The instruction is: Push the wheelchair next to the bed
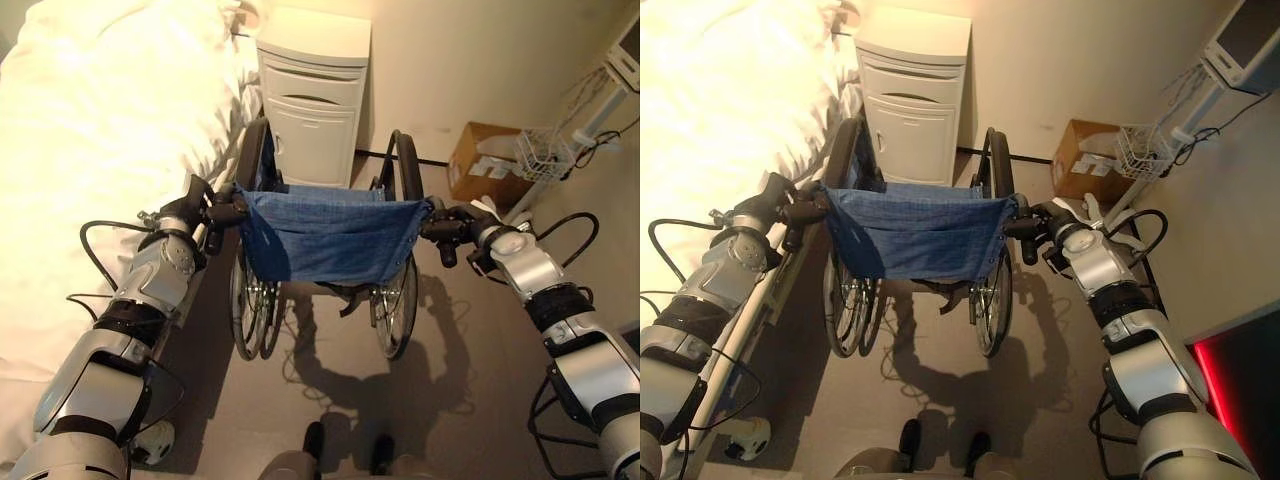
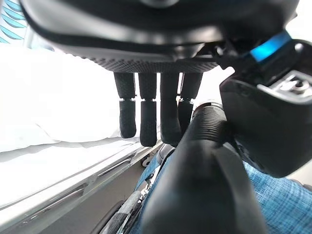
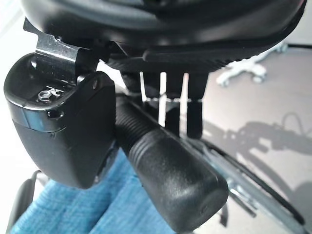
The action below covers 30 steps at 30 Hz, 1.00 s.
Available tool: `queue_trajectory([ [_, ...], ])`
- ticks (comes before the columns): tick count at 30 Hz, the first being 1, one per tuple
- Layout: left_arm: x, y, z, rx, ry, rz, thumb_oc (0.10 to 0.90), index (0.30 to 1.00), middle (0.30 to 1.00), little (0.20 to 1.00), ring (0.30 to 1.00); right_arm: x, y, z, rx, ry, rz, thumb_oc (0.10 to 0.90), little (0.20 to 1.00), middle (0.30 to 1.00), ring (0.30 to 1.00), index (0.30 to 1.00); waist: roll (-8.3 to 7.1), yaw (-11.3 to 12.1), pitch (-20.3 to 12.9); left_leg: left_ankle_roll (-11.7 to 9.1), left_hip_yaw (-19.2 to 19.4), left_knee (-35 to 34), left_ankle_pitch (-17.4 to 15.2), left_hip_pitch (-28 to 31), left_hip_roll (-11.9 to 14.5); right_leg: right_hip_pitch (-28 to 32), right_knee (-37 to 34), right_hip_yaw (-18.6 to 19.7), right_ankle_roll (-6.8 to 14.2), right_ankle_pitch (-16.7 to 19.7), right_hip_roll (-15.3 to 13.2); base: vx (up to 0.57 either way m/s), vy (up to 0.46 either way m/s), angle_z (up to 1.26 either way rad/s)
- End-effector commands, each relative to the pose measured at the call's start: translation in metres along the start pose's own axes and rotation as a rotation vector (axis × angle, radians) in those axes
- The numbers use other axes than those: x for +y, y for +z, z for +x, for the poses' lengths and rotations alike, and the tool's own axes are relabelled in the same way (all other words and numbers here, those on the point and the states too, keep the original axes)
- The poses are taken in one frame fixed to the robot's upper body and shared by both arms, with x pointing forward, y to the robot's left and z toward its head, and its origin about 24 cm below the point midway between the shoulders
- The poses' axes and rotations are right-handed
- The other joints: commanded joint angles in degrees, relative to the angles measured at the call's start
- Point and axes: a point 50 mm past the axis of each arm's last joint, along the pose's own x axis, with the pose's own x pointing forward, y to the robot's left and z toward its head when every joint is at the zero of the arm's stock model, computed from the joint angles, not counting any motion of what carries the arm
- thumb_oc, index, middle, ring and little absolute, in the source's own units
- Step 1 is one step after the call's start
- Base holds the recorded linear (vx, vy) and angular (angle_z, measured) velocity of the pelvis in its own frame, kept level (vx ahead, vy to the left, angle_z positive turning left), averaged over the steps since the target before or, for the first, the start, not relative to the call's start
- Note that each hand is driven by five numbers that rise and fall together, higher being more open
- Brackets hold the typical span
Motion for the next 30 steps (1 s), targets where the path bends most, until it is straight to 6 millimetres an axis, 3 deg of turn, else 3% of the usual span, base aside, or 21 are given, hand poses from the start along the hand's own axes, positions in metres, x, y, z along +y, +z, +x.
queue_trajectory([
  [1,-0.034,-0.018,-0.008,0.05,-0.153,0.053,0.75,0.825,0.825,0.825,0.825,0.059,-0.005,0.006,-0.031,0.29,0.032,0.8,0.9,0.9,0.9,0.9,3.1,5.3,3.5,-2.9,1.4,0.9,-3.1,2.5,0.4,-5.4,7.6,1.5,-0.6,5.4,-1.8,0.08,-0.02,0.27],
  [2,-0.033,-0.019,-0.007,0.061,-0.15,0.057,0.8,0.9,0.9,0.9,0.9,0.06,-0.006,0.006,-0.031,0.28,0.038,0.8,0.9,0.9,0.9,0.9,2.97,5.3,3.4,-2.8,1.4,1.0,-3.3,2.5,0.4,-5.1,7.5,1.5,-0.5,5.4,-1.9,0.03,-0.019,0.18],
  [12,-0.038,-0.021,-0.009,0.105,-0.213,0.025,0.8,0.9,0.9,0.9,0.9,0.047,-0.005,0.003,-0.041,0.215,0.048,0.8,0.9,0.9,0.9,0.9,2.45,4.9,3.2,-2.1,1.1,0.7,-4.9,4.6,0.2,-4.7,8.7,1.3,0.4,6.2,-2.8,0.05,-0.013,0.09],
  [21,-0.017,-0.026,-0.008,0.12,-0.22,-0.109,0.8,0.9,0.9,0.9,0.9,0.024,0.002,-0.003,0.012,0.243,0.165,0.8,0.9,0.9,0.9,0.9,2.13,4.9,2.4,-2.2,1.2,0.5,-5.4,5.7,0.5,-3.8,9.0,1.1,0.4,5.2,-2.4,0.0,-0.023,0.03],
  [25,-0.004,-0.03,-0.007,0.138,-0.236,-0.246,0.8,0.9,0.9,0.9,0.9,0.007,-0.002,-0.007,0.056,0.247,0.176,0.8,0.9,0.9,0.9,0.9,2.0,4.5,1.5,-2.2,1.2,0.1,-5.6,7.0,0.6,-3.3,9.6,1.3,0.4,4.6,-2.0,0.0,0.0,0.0],
  [30,0.0,-0.036,-0.008,0.16,-0.277,-0.444,0.8,0.9,0.9,0.9,0.9,-0.016,0.018,-0.014,-0.012,0.185,0.216,0.8,0.9,0.9,0.9,0.9,1.87,3.8,0.3,-2.2,1.2,-0.2,-6.0,8.1,0.7,-3.0,9.8,2.0,0.3,3.9,-1.3,0.01,0.006,0.03],
])
